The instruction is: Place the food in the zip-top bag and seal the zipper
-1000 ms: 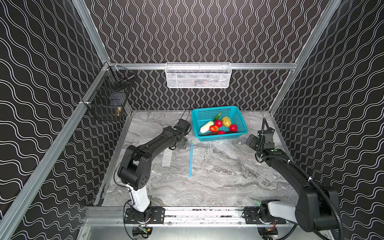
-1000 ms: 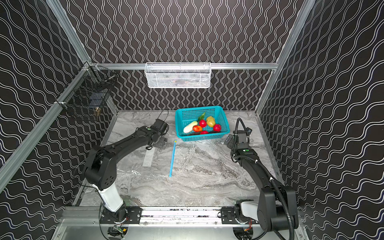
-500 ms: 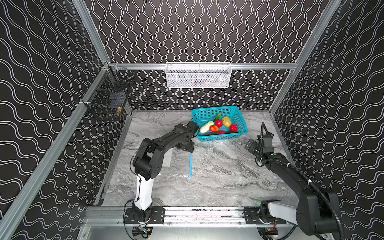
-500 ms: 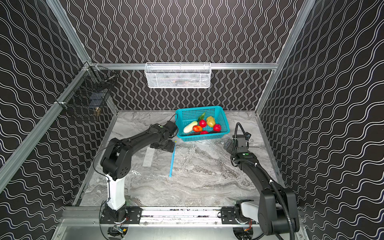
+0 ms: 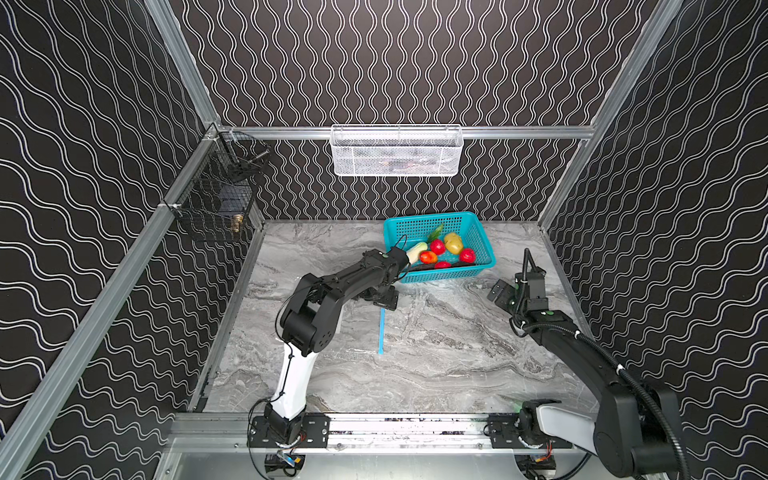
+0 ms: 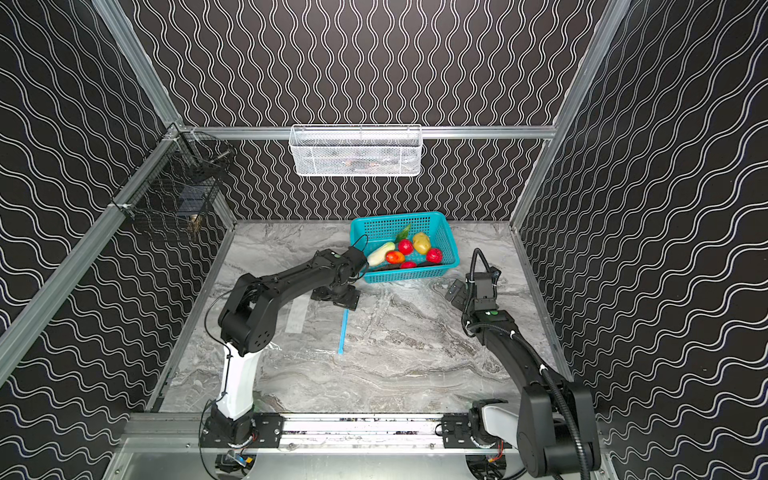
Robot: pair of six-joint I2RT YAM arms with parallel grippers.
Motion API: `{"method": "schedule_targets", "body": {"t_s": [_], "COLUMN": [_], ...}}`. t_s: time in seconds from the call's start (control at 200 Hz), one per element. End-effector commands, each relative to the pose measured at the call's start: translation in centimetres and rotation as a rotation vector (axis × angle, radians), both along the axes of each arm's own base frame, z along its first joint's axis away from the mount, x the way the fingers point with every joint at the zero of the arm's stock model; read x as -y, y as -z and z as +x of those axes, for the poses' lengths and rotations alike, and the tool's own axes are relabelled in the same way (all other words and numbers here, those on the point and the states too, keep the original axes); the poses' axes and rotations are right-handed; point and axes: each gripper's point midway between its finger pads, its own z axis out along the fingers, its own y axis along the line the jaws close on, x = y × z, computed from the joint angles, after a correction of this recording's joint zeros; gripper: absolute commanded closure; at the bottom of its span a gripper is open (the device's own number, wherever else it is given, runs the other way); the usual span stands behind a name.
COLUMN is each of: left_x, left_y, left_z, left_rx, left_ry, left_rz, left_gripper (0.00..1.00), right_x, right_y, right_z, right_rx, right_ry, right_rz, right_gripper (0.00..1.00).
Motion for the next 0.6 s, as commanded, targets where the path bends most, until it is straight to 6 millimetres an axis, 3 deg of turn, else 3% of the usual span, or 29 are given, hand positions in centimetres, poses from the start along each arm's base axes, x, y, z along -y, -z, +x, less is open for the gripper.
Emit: {"method": "schedule_targets", "body": {"t_s": [0.0,0.395,0.511,0.596], "left_x": [-0.6,-1.3,-1.4,-1.4], "left_y": [0.5,0.9,1.2,1.6], "left_z": [-0.4,0.3,0.5,0.5], "left_rx": [-0.036,-0.002,0.003,-0.004], "left_ry": [-0.009,-0.013,-0.009,-0.003], "left_rz": [0.045,0.093,0.112,0.123], "left_gripper": [0.01,0.17,0.29,0.44], "right_x": [-0.4,-0.5,-0.6,-0.6], "right_y": [-1.3,-1.6,-1.4,-1.3], "right_z": [0.8,1.3,1.3,1.2], "right_rx": [0.072,0.072,0.066,0.066], "right_ry": [-0.016,-0.029,-0.032,-0.032], "right_rz": [0.013,0.004,0.006,0.009], "right_gripper": [0.01,0.01,0.01,0.01]}}
